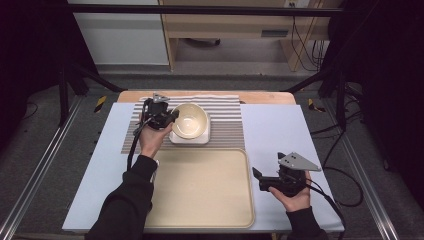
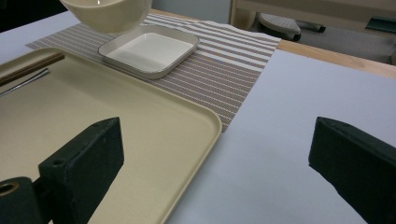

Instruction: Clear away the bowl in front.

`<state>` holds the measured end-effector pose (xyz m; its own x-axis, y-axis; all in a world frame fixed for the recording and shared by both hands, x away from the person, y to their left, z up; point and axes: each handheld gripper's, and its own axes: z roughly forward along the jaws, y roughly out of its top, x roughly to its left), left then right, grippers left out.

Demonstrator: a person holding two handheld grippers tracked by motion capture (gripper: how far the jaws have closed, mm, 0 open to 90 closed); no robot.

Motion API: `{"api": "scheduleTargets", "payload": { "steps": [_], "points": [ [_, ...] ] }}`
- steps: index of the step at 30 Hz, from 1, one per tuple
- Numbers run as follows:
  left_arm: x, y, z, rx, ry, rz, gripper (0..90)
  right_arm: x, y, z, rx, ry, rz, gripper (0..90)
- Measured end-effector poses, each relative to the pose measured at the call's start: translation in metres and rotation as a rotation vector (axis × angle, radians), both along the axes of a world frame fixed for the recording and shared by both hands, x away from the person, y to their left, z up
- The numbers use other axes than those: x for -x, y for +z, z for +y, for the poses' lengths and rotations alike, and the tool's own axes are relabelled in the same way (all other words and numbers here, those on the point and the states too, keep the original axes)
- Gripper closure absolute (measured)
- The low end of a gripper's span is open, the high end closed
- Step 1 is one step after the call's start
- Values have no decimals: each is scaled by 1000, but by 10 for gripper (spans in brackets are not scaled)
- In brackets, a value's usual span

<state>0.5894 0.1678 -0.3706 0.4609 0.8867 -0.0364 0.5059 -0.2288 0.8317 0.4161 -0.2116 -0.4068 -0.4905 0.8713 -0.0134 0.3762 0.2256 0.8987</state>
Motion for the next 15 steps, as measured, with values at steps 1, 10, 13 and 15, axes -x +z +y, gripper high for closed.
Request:
{"api": "scheduleTargets", "payload": {
  "steps": [1, 10, 13, 15],
  "points": [
    [3, 2, 1, -5, -4, -2, 821, 0, 0, 0, 0, -1, 0, 36],
    [29, 11, 5, 1, -45, -21, 821, 1, 1, -1, -2, 0, -3, 37],
    [38, 11, 5, -6, -61, -27, 821, 1, 1, 0, -4, -1, -1, 37],
    [44, 10, 6, -13, -70, -29, 821, 1, 1, 0, -6, 0, -1, 37]
  ]
}}
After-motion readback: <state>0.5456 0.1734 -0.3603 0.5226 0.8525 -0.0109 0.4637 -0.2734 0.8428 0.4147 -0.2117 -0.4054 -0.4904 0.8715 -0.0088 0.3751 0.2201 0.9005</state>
